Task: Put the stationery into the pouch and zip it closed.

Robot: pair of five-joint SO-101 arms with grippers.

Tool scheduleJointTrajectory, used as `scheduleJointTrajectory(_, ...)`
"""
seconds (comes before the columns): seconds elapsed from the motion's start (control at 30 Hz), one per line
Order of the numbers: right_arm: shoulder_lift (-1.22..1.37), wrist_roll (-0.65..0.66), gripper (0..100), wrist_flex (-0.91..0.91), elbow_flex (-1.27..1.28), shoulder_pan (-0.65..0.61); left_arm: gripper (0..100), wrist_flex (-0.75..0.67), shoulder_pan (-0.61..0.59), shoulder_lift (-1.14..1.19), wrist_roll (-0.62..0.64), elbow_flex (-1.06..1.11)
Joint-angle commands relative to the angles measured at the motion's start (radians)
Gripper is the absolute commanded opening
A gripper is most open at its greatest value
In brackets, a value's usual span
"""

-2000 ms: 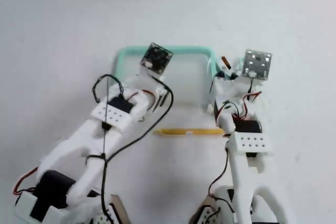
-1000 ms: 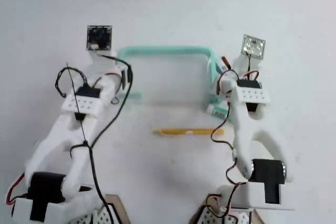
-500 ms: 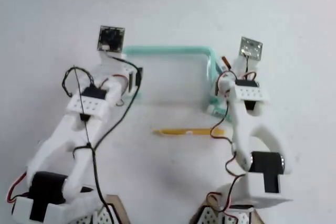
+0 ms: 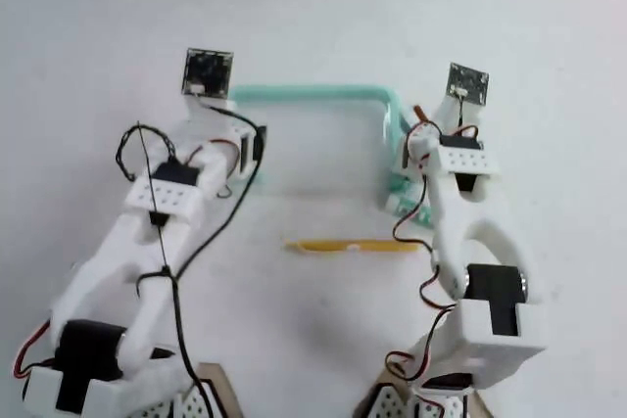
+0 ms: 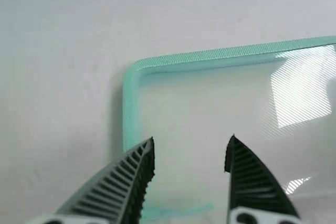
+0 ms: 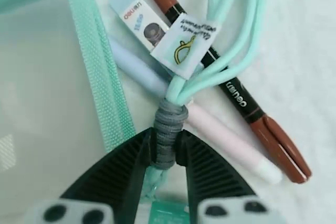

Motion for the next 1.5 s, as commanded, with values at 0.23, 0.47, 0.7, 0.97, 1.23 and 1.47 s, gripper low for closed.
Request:
scheduleJointTrajectory(0.23,-0.027,0.003,1.8,0.01,-0.041,0.002,23,0.009,0.061,-0.004,-0.031,-0.043)
scheduleJointTrajectory(0.47,-0.196,0.003,1.8,-0.033,0.084,0.002,23,0.057,0.183,-0.002,-0.235,-0.031)
scheduleJointTrajectory(0.7,-0.384,0.005,1.8,-0.133,0.238,0.002,23,0.083,0.265,-0.002,-0.451,-0.009)
scheduleJointTrajectory(0.97,-0.584,0.005,1.8,-0.047,0.249,0.001,27,0.143,0.269,-0.002,-0.499,-0.011)
scheduleJointTrajectory(1.23,-0.746,0.002,1.8,0.084,0.15,-0.065,27,0.138,0.268,-0.002,-0.491,-0.008)
scheduleJointTrajectory(1.47,-0.8,0.008,1.8,0.171,-0.009,-0.206,27,0.081,0.269,-0.012,-0.437,0.026)
